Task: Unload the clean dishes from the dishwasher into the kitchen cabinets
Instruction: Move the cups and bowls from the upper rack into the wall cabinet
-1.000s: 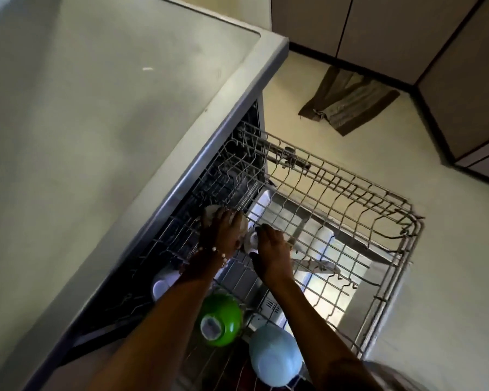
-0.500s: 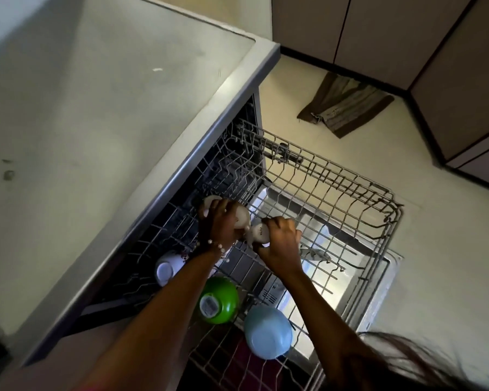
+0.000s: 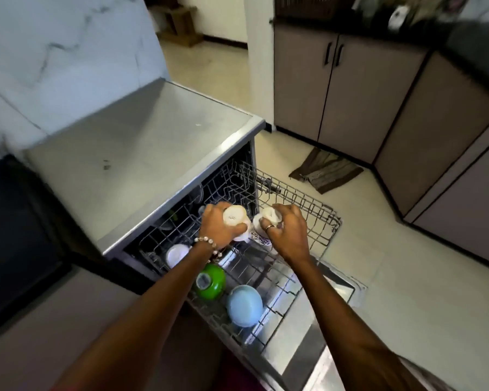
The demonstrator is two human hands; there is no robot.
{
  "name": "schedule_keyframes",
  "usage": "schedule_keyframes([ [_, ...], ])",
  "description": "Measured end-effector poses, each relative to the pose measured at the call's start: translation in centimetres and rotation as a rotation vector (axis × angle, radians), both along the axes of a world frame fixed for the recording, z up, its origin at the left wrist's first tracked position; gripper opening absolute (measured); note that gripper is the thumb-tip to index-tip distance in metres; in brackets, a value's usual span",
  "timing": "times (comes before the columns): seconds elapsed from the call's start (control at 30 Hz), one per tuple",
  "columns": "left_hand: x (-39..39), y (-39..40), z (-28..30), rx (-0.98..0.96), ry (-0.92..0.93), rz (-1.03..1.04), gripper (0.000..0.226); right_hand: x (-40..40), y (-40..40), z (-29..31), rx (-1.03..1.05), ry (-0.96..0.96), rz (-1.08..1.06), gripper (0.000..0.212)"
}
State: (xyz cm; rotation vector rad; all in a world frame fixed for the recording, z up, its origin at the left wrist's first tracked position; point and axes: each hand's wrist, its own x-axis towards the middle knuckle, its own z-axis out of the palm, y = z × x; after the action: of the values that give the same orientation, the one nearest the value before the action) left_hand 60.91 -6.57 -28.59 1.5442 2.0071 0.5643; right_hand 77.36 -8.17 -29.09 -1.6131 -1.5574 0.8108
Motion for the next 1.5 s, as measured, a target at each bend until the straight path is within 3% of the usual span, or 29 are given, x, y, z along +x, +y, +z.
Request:
schedule_keyframes([
  [0.3, -3.4, -10.1, 11.8, 0.207, -0.177, 0.051, 0.061, -2.4, -6.4, 13.1, 0.254, 0.026, 0.145, 0.044],
  [0.5, -11.3, -15.1, 19.8, 0.427, -0.367, 0.212, 0.05, -10.2, -8.7, 21.6, 0.414, 0.088, 0.305, 0.041],
  [0.63, -18.6, -18.3, 25.3, 0.6, -0.395, 0.296, 0.052, -18.0, -9.5, 26.8, 0.521, 0.133, 0.394, 0.037],
  [0.83, -31.7, -23.2, 33.1, 0.842, -0.333, 0.453, 0.067, -31.4, -11.9, 34.1, 0.682, 0.182, 0.564, 0.039],
  [1.03, -44.8, -28.0, 41.6, 1.04, -0.215, 0.507, 0.051, -44.3, -13.9, 41.7, 0.784, 0.262, 0.643, 0.038],
  [1.2, -51.2, -30.1, 49.7, 1.155, -0.171, 0.479, 0.041, -51.9, -14.4, 48.3, 0.829, 0.328, 0.65, 0.029],
  [1.5, -60.3, -26.2, 58.9, 1.159, -0.108, 0.603, 0.04, -62.2, -10.2, 58.5, 0.916, 0.292, 0.663, 0.039],
])
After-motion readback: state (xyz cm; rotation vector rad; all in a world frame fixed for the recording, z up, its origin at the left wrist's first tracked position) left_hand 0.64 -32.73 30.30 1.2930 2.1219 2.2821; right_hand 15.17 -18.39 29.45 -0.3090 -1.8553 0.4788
